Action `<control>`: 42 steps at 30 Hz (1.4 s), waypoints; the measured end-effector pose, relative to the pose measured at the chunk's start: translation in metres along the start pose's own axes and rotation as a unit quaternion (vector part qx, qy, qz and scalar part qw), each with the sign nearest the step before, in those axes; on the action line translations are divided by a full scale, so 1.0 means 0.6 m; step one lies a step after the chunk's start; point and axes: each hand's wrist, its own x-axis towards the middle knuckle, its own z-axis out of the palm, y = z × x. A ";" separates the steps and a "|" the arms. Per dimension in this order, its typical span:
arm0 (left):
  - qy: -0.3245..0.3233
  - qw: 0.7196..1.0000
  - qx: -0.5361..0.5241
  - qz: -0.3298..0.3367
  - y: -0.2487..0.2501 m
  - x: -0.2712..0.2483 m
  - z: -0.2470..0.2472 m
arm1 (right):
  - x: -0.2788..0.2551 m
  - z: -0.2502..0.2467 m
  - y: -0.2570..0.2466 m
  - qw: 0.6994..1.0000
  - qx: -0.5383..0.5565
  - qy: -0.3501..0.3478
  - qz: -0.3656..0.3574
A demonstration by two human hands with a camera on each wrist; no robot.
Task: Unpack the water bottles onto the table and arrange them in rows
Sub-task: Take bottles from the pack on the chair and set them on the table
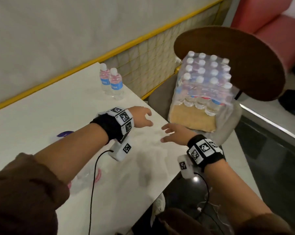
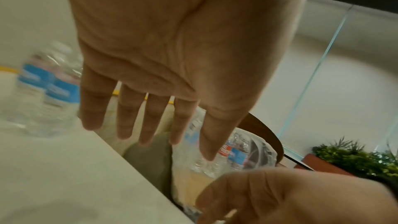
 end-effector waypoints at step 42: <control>0.036 0.985 -0.163 0.046 0.151 0.188 0.072 | 0.156 -0.278 0.131 0.978 0.076 0.145 0.133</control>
